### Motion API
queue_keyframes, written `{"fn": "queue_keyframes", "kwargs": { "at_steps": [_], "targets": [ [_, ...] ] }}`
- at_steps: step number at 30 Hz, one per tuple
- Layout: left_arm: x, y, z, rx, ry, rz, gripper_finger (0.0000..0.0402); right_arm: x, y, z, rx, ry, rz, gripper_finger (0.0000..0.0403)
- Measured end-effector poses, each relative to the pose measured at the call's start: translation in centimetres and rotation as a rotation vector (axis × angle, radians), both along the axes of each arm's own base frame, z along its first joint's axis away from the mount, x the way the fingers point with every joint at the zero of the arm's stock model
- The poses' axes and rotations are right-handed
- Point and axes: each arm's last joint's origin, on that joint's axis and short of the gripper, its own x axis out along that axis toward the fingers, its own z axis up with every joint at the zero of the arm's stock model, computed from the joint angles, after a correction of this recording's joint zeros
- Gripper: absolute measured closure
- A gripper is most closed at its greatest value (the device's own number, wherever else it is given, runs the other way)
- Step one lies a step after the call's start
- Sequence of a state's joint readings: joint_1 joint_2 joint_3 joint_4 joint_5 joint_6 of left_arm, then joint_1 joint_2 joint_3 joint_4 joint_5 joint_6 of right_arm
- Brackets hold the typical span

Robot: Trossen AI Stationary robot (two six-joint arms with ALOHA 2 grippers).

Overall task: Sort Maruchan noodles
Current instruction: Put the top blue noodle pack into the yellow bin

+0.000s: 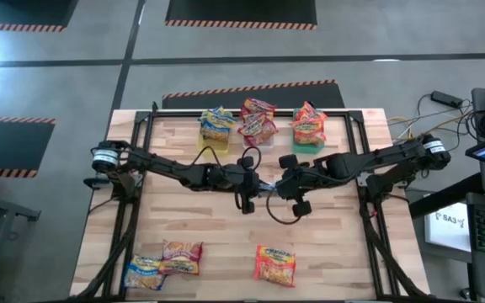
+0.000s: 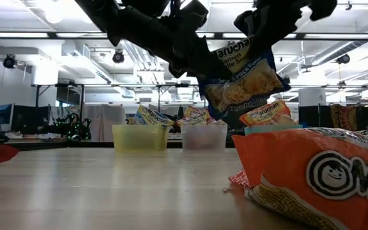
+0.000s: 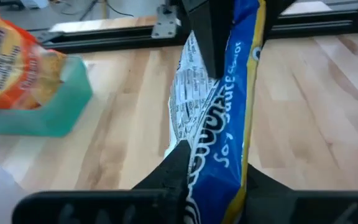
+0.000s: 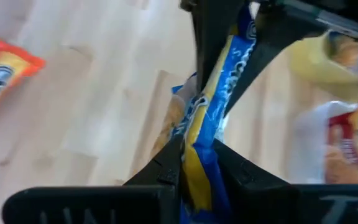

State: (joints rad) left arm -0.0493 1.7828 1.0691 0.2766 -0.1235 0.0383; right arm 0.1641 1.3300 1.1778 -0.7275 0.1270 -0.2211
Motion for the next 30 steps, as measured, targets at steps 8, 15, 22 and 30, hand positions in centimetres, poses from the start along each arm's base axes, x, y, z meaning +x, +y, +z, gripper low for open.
{"fn": "queue_keyframes", "kwargs": {
  "at_steps": [8, 15, 22, 30],
  "targets": [
    [-0.1, 0.3, -0.2, -0.006, 0.025, 0.002, 0.0374, -0.2, -0.1, -0.1, 0.025, 0.030, -0.016, 0.0325],
    [-0.4, 2.1, -0.9, -0.031, 0.100, 0.063, 0.0374, -1.7, -1.7, 1.7, -0.029, 0.045, -0.103, 0.0301],
    [-1.3, 5.4, 0.1, 0.016, 0.113, 0.134, 0.0374, -4.0, -4.0, 3.5, 0.013, 0.000, -0.247, 0.0294],
    [-4.4, 10.3, 3.0, 0.174, 0.185, 0.329, 0.0373, -5.7, -4.4, 2.9, 0.049, -0.004, -0.316, 0.0306]
  ]
}}
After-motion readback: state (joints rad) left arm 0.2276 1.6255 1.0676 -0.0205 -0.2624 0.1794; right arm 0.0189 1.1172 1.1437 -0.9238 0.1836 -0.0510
